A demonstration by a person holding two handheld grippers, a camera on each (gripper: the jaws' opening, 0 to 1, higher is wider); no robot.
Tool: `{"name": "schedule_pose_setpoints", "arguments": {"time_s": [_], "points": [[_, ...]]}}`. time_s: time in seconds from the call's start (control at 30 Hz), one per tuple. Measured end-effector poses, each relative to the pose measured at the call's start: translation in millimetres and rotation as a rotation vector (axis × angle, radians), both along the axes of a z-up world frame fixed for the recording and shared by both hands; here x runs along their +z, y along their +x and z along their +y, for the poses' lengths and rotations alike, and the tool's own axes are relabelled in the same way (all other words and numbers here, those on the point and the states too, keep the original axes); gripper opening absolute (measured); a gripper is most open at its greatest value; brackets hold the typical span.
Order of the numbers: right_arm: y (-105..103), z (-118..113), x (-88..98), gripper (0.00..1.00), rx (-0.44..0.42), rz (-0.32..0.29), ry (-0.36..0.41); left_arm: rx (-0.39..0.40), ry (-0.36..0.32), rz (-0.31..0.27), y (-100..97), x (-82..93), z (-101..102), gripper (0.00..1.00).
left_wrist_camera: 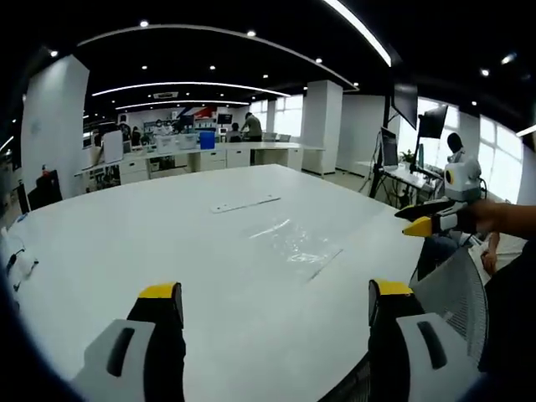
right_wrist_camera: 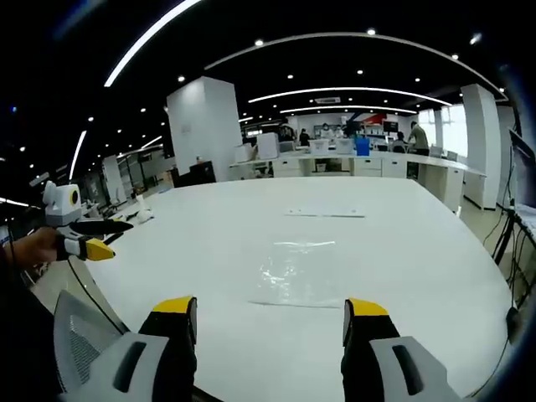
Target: Open the resealable bag by pulling the two sides of the seal apart until the entire bag opening is separated and visibly accessible.
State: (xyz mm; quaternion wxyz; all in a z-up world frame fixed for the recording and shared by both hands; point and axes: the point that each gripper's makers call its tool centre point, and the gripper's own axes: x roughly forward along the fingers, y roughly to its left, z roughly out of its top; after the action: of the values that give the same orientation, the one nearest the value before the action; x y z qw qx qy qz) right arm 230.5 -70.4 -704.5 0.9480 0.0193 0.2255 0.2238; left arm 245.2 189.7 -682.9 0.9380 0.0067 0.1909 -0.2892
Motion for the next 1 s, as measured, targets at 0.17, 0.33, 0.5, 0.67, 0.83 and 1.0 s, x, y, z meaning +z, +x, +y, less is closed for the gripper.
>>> {"name": "schedule_pose_setpoints", "arguments": {"time_s": [0.17,0.33,0.5,0.67,0.83,1.0], "points": [[-0.8,-2.4,1.1,0.70,-0.005,-0.002,0.000,-0.008,0.006,-0.003,-0.7,0.7,-1.8,0.91],[-1.4,-3.6,-1.4,0.70,-0.005,0.004,0.001,-0.011,0.014,0.001,-1.6,-0.6,-1.5,0.91],[-2.1,-0.6,-1.1,0.71,0.006,0.001,0.001,-0.007,0.013,-0.001,-2.0,-0.6,0.0,0.91],[0.6,0.8,-2.0,0.70,0.008,-0.011,-0.010,-0.006,0.018,-0.004,-1.4,-2.5,0.8,0.92],[2.3,2.5,-3.8,0.70,0.005,-0.007,-0.009,-0.024,0.046,0.016,-4.8,-11.5,-1.7,0.92],[-0.2,1.8,-7.0,0.70,-0.002,-0.006,-0.017,-0.022,0.041,0.022,-6.7,-12.3,-1.4,0.92]]}}
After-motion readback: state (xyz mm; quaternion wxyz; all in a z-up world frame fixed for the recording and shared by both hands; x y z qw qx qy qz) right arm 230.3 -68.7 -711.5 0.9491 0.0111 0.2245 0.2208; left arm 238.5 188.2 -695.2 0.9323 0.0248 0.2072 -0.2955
